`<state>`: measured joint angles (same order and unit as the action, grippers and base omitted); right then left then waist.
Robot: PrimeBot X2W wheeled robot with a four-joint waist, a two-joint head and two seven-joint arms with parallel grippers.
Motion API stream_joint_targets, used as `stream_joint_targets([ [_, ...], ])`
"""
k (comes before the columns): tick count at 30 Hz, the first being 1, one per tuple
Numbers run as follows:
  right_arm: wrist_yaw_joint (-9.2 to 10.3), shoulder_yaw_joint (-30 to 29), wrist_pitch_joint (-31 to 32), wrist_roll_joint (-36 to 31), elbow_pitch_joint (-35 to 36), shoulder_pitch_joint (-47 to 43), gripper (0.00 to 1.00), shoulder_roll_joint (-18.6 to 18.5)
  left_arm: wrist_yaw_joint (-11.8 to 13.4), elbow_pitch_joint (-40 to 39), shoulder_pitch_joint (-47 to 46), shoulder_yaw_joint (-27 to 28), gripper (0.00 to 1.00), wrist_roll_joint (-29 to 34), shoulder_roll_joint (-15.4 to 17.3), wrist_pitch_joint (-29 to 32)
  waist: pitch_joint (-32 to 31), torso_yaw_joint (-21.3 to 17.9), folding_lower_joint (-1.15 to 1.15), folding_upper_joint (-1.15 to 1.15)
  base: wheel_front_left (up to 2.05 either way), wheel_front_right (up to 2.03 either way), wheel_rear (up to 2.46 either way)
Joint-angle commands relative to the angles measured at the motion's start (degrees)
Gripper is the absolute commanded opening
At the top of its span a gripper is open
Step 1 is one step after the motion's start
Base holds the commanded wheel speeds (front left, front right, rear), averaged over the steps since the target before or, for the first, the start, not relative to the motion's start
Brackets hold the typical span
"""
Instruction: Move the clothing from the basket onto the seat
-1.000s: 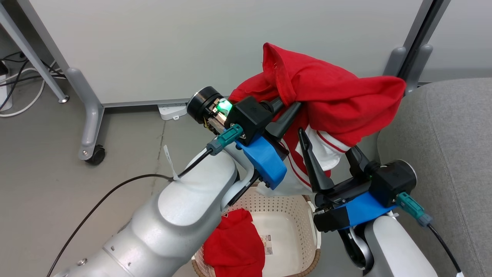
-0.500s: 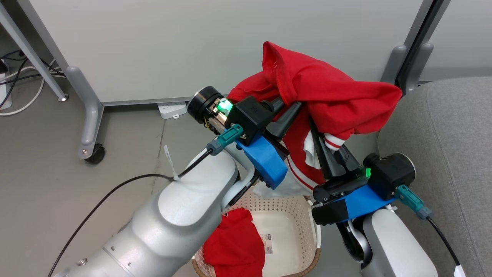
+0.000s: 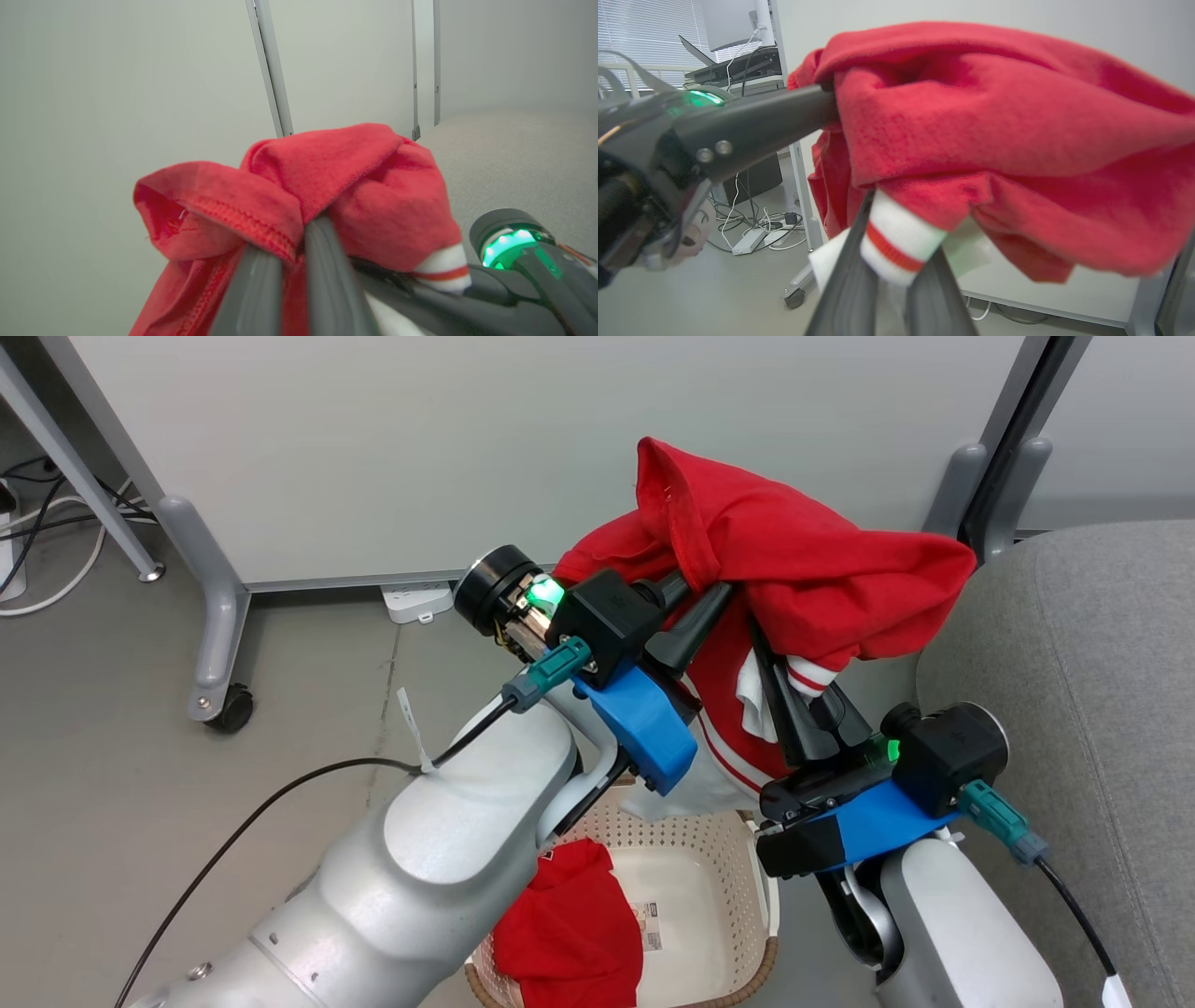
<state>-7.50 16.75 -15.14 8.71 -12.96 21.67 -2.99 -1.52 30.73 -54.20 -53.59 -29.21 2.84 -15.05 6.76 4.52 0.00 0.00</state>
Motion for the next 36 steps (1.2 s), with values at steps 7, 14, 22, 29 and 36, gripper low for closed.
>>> stream_joint_targets([
  [7, 0.02, 0.17, -0.02, 0.39, 0.2, 0.47, 0.0, 0.19, -0.19, 0.31, -0.94, 0.23, 0.0, 0.24, 0.1, -0.19, 0.06, -0.04, 0.0, 0.0, 0.0, 0.0, 0.0],
  [14, 0.02, 0.16, -0.02, 0.48, 0.15, 0.45, 0.0, 0.19, -0.34, 0.47, -0.81, 0.09, 0.0, 0.16, 0.1, -0.2, 0.11, -0.08, 0.0, 0.0, 0.0, 0.0, 0.0],
  [22, 0.02, 0.11, -0.01, 0.49, 0.15, 0.47, 0.0, 0.19, -0.26, 0.84, -0.8, 0.07, 1.0, -0.44, 0.1, -0.19, 0.18, -0.05, 0.0, 0.0, 0.0, 0.0, 0.0],
  [29, 0.02, 0.1, -0.01, 0.43, 0.31, 0.25, 0.0, 0.19, 0.24, 0.73, -1.19, -0.04, 1.0, -0.25, 0.1, -0.19, 0.43, -0.06, 0.0, 0.0, 0.0, 0.0, 0.0],
  [36, 0.02, -0.13, -0.01, 0.2, 0.38, 0.31, 0.0, 0.19, 0.27, 1.0, -1.17, 0.04, 1.0, 0.09, 0.1, -0.19, 0.89, -0.2, 0.0, 0.0, 0.0, 0.0, 0.0],
])
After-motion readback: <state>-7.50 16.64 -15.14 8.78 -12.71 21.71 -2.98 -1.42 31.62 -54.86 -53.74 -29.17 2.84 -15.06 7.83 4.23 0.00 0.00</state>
